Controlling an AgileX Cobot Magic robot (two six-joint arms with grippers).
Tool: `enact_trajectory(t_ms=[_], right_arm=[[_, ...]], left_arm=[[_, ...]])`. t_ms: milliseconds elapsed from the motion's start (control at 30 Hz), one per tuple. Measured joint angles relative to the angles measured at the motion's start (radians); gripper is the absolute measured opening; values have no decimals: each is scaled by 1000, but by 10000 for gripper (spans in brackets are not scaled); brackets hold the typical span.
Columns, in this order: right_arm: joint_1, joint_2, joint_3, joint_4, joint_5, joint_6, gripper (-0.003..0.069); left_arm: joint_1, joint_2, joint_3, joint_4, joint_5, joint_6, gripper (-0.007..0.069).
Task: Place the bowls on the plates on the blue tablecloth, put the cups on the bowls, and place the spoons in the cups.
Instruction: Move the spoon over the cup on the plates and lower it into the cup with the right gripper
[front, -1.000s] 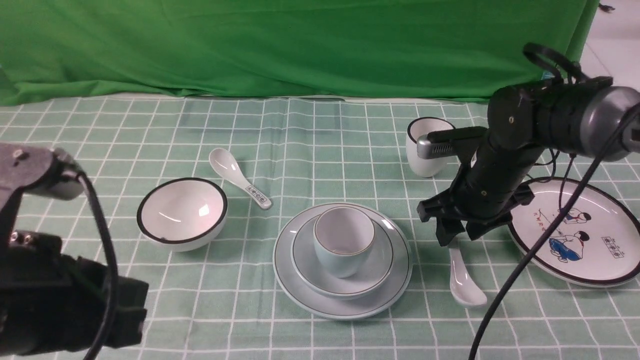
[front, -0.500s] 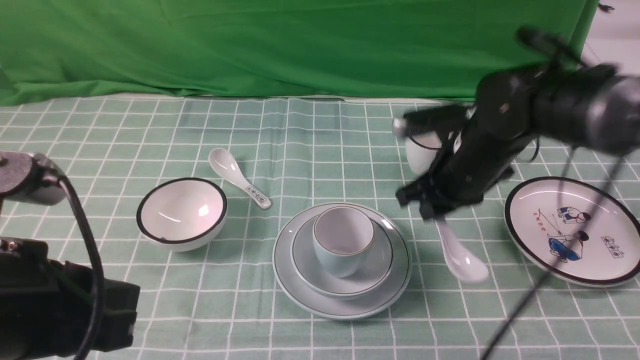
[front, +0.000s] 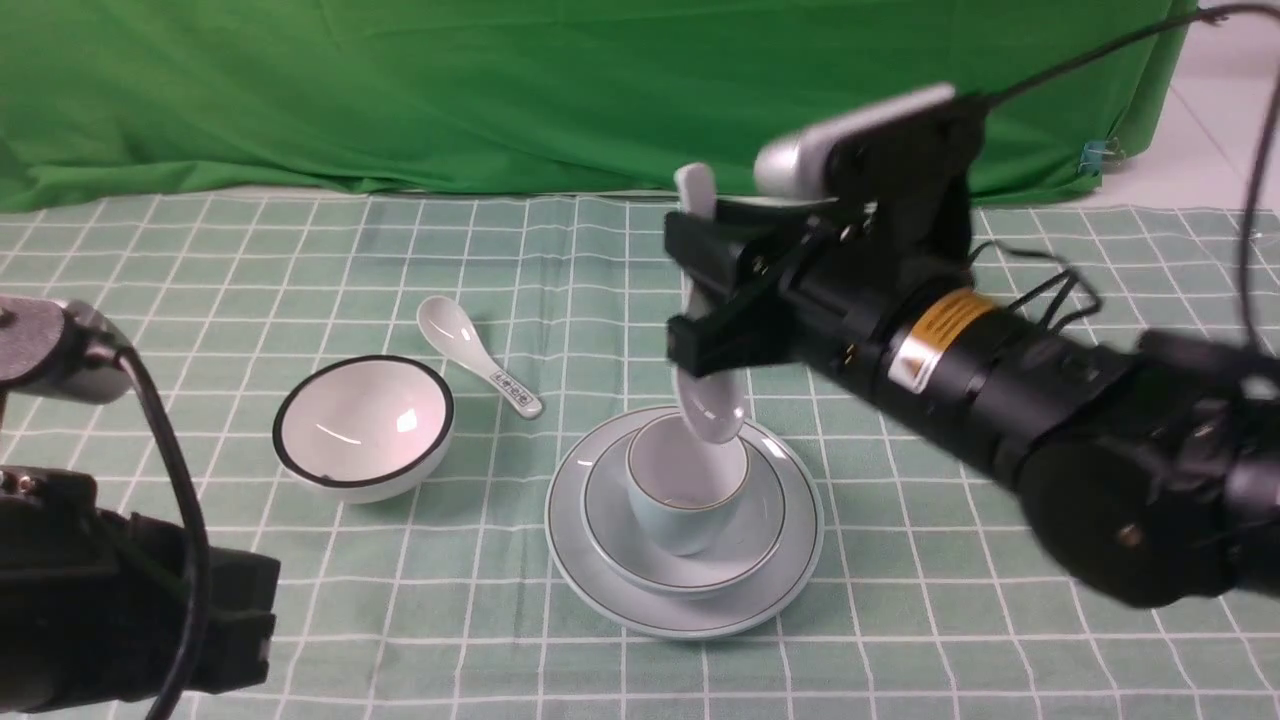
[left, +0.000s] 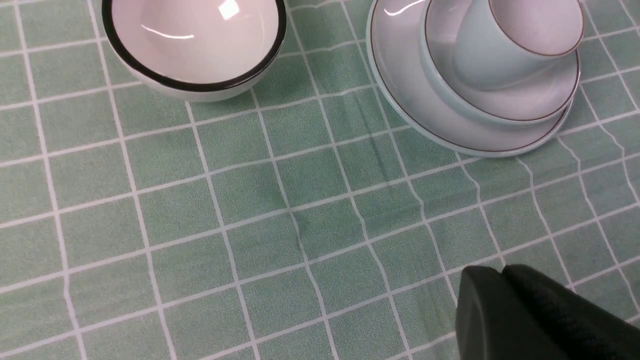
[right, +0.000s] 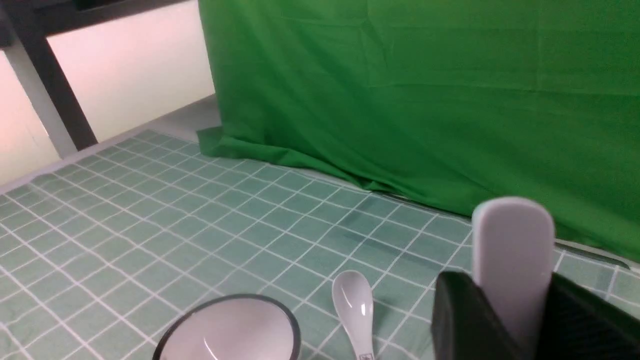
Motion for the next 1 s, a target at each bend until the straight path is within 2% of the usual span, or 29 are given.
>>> enact_trajectory(t_ms=[233,700,867,900,1000], right_arm=[[0,94,6,2,-70,-3,180],[0,218,6,3,-83,-3,185],[6,217,6,3,-79,-3,288],[8,202,6,3,-38,-3,335],[8,140,6,3,100,-36,362]], left_arm=[[0,0,1,9,-2,-12,9],[0,0,1,16,-2,-12,9],[0,0,1,17,-2,-12,9],[0,0,1,17,-2,-12,9],[0,0,1,17,-2,-12,9]])
